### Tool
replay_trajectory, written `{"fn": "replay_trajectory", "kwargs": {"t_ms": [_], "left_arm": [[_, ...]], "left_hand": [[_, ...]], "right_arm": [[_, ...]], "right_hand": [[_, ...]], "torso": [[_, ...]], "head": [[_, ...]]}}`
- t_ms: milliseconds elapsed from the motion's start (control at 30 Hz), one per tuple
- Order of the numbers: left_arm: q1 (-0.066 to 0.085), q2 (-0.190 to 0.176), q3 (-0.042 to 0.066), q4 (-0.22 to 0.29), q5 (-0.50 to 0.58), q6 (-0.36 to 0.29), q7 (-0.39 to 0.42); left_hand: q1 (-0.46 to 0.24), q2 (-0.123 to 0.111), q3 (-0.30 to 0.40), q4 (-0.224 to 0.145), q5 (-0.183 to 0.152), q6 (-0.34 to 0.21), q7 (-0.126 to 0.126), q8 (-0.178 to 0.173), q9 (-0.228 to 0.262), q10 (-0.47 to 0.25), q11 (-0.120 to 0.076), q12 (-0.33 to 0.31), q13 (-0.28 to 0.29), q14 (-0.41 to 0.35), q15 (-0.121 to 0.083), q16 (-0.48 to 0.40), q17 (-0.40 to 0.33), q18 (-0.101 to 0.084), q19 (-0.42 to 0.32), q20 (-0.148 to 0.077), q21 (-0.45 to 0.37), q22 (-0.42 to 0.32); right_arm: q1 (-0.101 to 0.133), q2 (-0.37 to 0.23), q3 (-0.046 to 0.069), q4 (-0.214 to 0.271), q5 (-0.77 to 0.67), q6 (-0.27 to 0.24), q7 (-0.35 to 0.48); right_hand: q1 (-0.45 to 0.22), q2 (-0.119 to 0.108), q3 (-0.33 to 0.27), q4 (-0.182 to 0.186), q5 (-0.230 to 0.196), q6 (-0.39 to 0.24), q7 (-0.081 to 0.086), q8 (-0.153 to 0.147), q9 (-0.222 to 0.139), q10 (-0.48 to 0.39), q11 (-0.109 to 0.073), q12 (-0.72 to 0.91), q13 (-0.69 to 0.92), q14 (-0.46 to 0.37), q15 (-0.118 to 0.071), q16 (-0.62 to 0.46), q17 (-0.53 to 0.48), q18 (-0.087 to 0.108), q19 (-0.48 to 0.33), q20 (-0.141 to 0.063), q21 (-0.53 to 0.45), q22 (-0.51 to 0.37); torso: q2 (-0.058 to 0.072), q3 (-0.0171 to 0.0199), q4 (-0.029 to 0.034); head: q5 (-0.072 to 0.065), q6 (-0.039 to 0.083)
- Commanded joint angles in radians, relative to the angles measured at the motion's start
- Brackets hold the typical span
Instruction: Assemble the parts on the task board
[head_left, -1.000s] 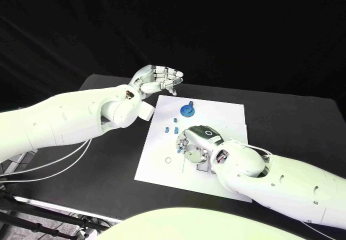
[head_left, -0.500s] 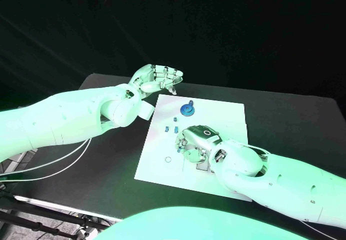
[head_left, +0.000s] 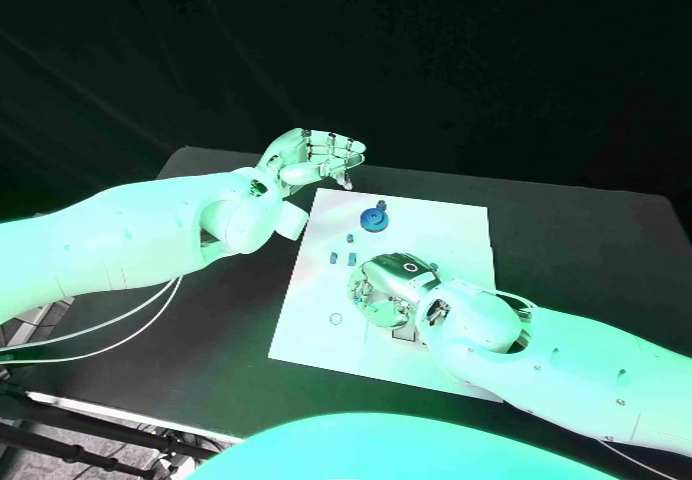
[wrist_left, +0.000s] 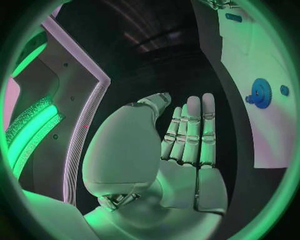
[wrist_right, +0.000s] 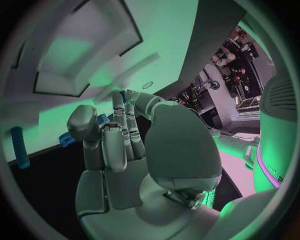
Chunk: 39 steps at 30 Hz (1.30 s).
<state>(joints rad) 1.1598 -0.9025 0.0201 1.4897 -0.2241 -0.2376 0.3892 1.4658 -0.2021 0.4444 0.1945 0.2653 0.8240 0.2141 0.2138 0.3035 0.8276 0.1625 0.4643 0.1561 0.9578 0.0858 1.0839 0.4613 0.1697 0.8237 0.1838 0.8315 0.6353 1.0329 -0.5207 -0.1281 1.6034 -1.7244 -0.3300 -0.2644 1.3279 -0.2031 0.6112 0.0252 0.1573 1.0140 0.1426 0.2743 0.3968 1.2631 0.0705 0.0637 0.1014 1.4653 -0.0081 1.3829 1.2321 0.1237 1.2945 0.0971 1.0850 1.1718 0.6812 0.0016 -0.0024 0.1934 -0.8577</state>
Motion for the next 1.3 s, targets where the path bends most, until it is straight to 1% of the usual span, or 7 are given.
{"fn": "replay_trajectory", "kwargs": {"t_ms": [33, 467, 700, 1000, 1067, 1167, 1300], "left_arm": [[0.001, 0.001, 0.001, 0.001, 0.003, 0.005, 0.0], [0.001, -0.002, 0.001, 0.0, 0.003, 0.004, 0.0], [0.001, -0.007, 0.0, 0.001, 0.003, 0.003, -0.001], [0.001, -0.01, 0.0, 0.003, 0.003, 0.004, 0.001], [0.001, -0.011, 0.0, 0.003, 0.003, 0.005, 0.002], [0.001, -0.011, 0.0, 0.002, 0.003, 0.005, 0.002], [0.001, -0.011, 0.0, 0.002, 0.003, 0.006, 0.002]], "left_hand": [[0.004, 0.0, 0.002, -0.002, 0.005, -0.006, 0.012, -0.004, 0.0, -0.009, 0.001, -0.003, -0.001, -0.002, 0.004, -0.005, -0.001, 0.012, 0.008, 0.001, 0.006, 0.001], [0.004, 0.0, 0.002, -0.002, 0.005, -0.006, 0.012, -0.004, 0.0, -0.009, 0.001, -0.003, -0.001, -0.002, 0.004, -0.005, -0.001, 0.012, 0.008, 0.001, 0.006, 0.001], [0.004, 0.0, 0.002, -0.002, 0.005, -0.007, 0.012, -0.004, -0.001, -0.01, 0.002, -0.003, -0.002, -0.002, 0.004, -0.006, -0.002, 0.012, 0.007, 0.001, 0.007, 0.002], [0.004, 0.0, 0.002, -0.002, 0.005, -0.007, 0.012, -0.004, -0.001, -0.01, 0.002, -0.003, -0.002, -0.002, 0.004, -0.006, -0.002, 0.012, 0.007, 0.001, 0.007, 0.002], [0.004, 0.0, 0.003, -0.002, 0.004, -0.008, 0.012, -0.004, -0.001, -0.01, 0.002, -0.003, -0.003, -0.002, 0.004, -0.006, -0.003, 0.012, 0.007, 0.001, 0.007, 0.002], [0.004, 0.0, 0.003, -0.002, 0.004, -0.008, 0.012, -0.004, -0.001, -0.01, 0.002, -0.003, -0.003, -0.002, 0.004, -0.006, -0.003, 0.012, 0.007, 0.001, 0.007, 0.002], [0.004, 0.0, 0.003, -0.002, 0.004, -0.008, 0.012, -0.004, -0.001, -0.01, 0.002, -0.003, -0.003, -0.002, 0.004, -0.006, -0.003, 0.012, 0.007, 0.001, 0.007, 0.002]], "right_arm": [[-0.004, -0.001, -0.005, -0.002, 0.006, 0.004, 0.009], [-0.004, -0.04, -0.005, 0.041, 0.016, -0.122, 0.016], [0.019, -0.114, 0.005, 0.111, 0.02, -0.105, 0.001], [0.097, -0.231, 0.023, 0.128, 0.081, 0.006, -0.009], [0.113, -0.249, 0.025, 0.116, 0.1, 0.043, -0.006], [0.127, -0.265, 0.027, 0.099, 0.111, 0.077, -0.004], [0.136, -0.278, 0.028, 0.076, 0.115, 0.111, -0.004]], "right_hand": [[-0.008, -0.02, -0.004, 0.009, 0.0, -0.02, 0.006, -0.014, -0.003, -0.06, 0.015, -0.004, -0.016, 0.041, 0.012, -0.003, -0.015, -0.008, -0.012, 0.006, -0.021, -0.013], [0.019, -0.045, -0.06, 0.019, 0.001, -0.104, 0.02, -0.072, -0.017, -0.229, 0.042, 0.023, -0.033, -0.003, 0.036, -0.062, -0.129, 0.021, -0.094, 0.03, -0.181, -0.121], [0.023, -0.046, -0.073, 0.022, 0.001, -0.101, 0.019, -0.073, -0.017, -0.229, 0.041, 0.038, -0.031, 0.003, 0.035, -0.052, -0.115, 0.019, -0.084, 0.03, -0.17, -0.111], [0.028, -0.051, -0.095, 0.03, 0.007, -0.102, 0.016, -0.078, -0.018, -0.238, 0.039, 0.056, -0.031, 0.011, 0.034, -0.039, -0.103, 0.015, -0.066, 0.028, -0.153, -0.095], [0.039, -0.051, -0.165, 0.051, 0.019, -0.111, 0.011, -0.089, -0.022, -0.268, 0.042, 0.074, -0.031, 0.004, 0.037, -0.04, -0.114, 0.016, -0.071, 0.031, -0.171, -0.103], [0.131, -0.011, -0.416, 0.138, 0.045, -0.123, -0.001, -0.108, -0.027, -0.327, 0.049, 0.137, -0.03, -0.011, 0.043, -0.039, -0.14, 0.018, -0.074, 0.039, -0.205, -0.114], [0.218, -0.004, -0.511, 0.25, 0.046, -0.121, -0.002, -0.116, -0.027, -0.363, 0.051, 0.188, -0.032, -0.015, 0.045, -0.031, -0.15, 0.019, -0.069, 0.04, -0.22, -0.111]], "torso": [[-0.001, 0.0001, -0.0007], [-0.001, -0.0013, -0.0007], [-0.001, -0.0015, -0.0022], [-0.001, -0.001, -0.0014], [-0.001, -0.001, -0.0011], [-0.001, 0.0003, -0.0017], [0.0, 0.0012, -0.0003]], "head": [[-0.001, 0.003], [-0.01, 0.016], [-0.015, 0.024], [-0.041, 0.038], [-0.045, 0.041], [-0.05, 0.043], [-0.054, 0.043]]}}
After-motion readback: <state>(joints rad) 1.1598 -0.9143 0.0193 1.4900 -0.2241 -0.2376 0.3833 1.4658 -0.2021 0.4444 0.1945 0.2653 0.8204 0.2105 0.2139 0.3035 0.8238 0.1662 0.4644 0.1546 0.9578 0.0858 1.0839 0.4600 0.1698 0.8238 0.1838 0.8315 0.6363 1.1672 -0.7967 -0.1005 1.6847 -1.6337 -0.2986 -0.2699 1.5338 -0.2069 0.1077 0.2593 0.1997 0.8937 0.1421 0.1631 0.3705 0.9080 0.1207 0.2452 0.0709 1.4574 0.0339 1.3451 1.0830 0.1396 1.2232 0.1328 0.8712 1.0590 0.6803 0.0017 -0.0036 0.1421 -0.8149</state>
